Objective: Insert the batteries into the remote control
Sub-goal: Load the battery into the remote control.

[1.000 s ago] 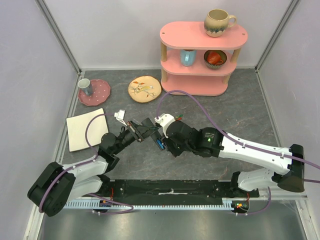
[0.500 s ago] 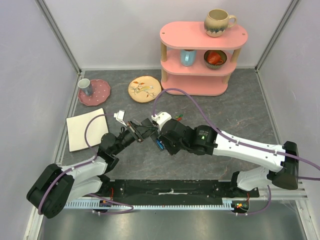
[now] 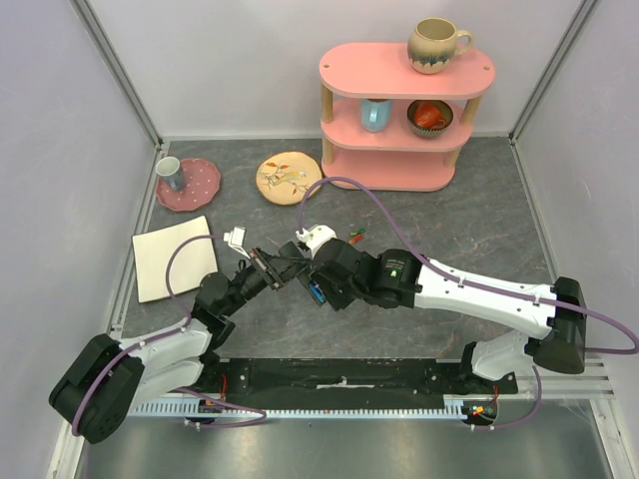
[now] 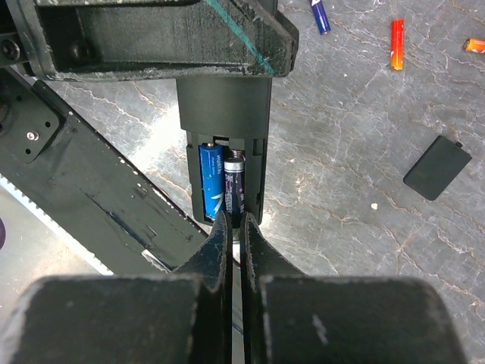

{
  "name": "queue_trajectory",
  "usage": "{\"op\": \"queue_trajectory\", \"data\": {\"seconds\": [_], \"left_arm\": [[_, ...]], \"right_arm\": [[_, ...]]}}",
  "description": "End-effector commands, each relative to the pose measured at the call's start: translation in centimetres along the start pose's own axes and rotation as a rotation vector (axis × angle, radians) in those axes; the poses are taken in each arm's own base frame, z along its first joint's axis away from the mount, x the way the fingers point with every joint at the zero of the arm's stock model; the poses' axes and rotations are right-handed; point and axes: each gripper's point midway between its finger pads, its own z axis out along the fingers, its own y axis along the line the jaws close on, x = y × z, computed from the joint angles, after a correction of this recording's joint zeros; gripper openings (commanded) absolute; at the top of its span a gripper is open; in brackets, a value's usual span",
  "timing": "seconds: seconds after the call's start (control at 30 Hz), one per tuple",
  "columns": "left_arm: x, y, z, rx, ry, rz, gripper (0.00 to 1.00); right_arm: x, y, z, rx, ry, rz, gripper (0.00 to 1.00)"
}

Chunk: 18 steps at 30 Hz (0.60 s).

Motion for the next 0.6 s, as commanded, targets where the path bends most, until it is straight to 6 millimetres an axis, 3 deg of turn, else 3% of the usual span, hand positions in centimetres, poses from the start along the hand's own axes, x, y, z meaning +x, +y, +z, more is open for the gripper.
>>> {"op": "queue_trajectory", "data": {"seconds": [0.0, 0.57], "left_arm": [[-0.7, -2.8, -0.4, 0.102, -0.038, 0.016, 0.02], [0.0, -2.5, -0.9, 0.096, -0.021, -0.091, 0.02]], "right_arm": [[-1.2, 0.0, 0.1, 0.021, -0.02, 0.027, 0.0], [-2.1, -0.6, 1.4, 0.049, -0.007, 0.02, 0.0]]}}
